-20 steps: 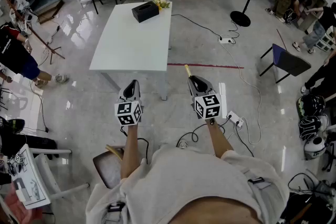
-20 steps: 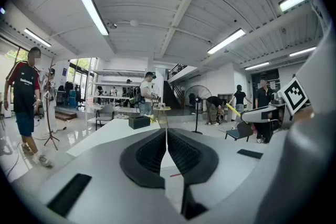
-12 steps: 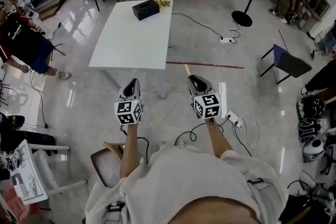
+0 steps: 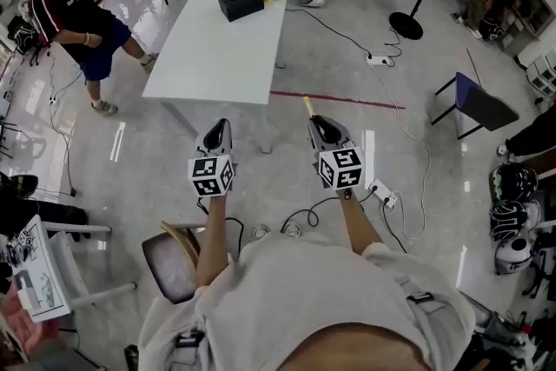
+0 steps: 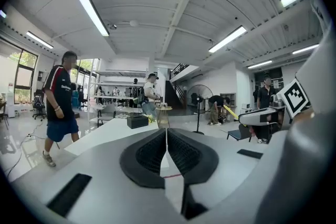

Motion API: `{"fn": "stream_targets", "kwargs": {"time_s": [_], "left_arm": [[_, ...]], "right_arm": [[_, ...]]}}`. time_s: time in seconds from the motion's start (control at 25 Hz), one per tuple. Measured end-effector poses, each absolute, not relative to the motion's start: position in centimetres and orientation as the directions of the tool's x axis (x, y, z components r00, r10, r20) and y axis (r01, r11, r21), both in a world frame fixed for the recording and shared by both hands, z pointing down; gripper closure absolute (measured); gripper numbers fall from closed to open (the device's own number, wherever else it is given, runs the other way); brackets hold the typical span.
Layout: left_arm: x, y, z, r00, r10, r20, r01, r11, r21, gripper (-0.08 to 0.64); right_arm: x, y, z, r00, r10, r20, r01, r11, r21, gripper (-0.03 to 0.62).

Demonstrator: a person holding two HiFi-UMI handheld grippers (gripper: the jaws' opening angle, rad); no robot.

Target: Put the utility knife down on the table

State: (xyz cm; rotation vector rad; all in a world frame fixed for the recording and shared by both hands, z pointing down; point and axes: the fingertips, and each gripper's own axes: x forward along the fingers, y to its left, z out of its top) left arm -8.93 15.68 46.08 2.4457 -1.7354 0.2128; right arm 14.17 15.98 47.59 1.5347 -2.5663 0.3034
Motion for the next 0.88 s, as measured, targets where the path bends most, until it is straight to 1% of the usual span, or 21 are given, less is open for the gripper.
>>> {"fn": "stream_targets", "kwargs": {"time_s": [0.56, 0.88], "left_arm": [[-7.9, 14.3, 46.9, 0.307, -0.931, 0.195, -0.951, -0.307, 0.032, 0.534], [-8.1, 11.1, 47.7, 0.312, -0.930, 0.194, -0.950, -0.309, 0.047, 0.534]], "right_arm": [[14.7, 13.9, 48.5, -0.497, -0.841, 0.216, -0.868, 0.484, -0.113, 0.509], [14.3, 10.7, 48.8, -0.498, -0.838, 0.222, -0.866, 0.490, -0.097, 0.509]]}}
